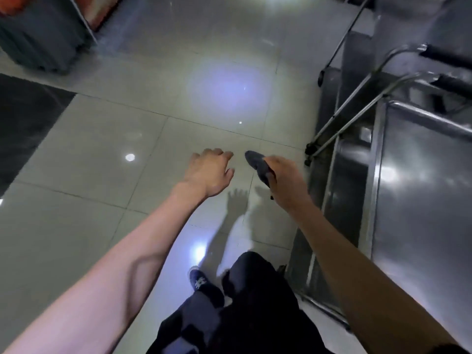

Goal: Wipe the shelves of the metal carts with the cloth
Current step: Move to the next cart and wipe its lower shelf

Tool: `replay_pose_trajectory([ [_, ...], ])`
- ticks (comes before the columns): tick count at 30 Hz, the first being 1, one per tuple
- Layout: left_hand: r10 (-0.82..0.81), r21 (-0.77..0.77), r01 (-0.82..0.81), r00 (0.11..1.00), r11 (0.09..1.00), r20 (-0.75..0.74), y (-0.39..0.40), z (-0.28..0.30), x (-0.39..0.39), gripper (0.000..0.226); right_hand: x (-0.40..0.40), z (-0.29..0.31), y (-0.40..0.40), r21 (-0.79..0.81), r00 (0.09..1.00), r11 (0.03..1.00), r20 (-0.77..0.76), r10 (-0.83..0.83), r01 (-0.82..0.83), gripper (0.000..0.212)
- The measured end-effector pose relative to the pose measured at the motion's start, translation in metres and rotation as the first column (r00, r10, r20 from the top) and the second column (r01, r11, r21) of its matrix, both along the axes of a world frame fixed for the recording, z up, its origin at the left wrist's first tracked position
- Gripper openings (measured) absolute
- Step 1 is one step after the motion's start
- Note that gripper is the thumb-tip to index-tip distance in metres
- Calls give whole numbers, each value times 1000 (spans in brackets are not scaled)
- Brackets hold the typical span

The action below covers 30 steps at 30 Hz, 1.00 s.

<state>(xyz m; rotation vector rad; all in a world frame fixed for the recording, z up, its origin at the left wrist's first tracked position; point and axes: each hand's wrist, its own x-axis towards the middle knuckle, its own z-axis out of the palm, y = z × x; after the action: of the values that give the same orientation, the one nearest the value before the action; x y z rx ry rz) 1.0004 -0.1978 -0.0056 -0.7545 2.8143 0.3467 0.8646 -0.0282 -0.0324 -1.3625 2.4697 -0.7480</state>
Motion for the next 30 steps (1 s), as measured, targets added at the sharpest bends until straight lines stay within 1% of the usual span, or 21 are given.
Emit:
replay_pose_trajectory([
  [1,-55,-3,55,998,998,16,-5,-3,-20,50,-11,-5,4,28,998,998,-31,-57,58,20],
  [3,-167,12,167,986,986,22,-13,-10,-62,52,-35,-16,13,88,982,979,-60,-177,182,30],
  [5,-258,34,257,966,966,16,-21,-15,-106,54,-60,-24,16,74,961,959,-22,-274,275,32],
  [8,-345,47,344,939,938,17,-30,-19,-167,52,-100,-30,18,44,909,909,29,-416,415,27],
  [10,-404,59,401,914,914,36,-36,-23,-202,52,-123,-34,18,48,878,880,54,-476,473,26],
  [13,-482,61,479,874,876,52,-44,-23,-243,51,-150,-37,13,68,847,849,62,-528,525,18],
  [16,-567,66,563,820,824,84,-46,-22,-285,51,-171,-32,9,35,806,808,58,-589,588,16],
  [19,-650,85,645,756,759,69,-47,-26,-324,52,-187,-34,6,6,758,759,53,-650,651,17],
  [21,-697,98,690,714,717,64,-49,-32,-347,52,-194,-38,3,-5,699,699,40,-714,715,24],
  [23,-741,114,732,665,671,89,-54,-40,-368,53,-198,-45,-2,39,629,630,40,-776,775,33],
  [27,-837,158,822,536,548,111,-77,-59,-405,52,-200,-63,-18,126,498,504,81,-863,854,35],
  [28,-858,172,841,499,514,125,-85,-63,-414,52,-200,-65,-23,143,439,449,93,-894,882,35],
  [30,-898,202,877,410,436,157,-99,-71,-431,53,-195,-69,-37,166,282,294,96,-955,941,35],
])
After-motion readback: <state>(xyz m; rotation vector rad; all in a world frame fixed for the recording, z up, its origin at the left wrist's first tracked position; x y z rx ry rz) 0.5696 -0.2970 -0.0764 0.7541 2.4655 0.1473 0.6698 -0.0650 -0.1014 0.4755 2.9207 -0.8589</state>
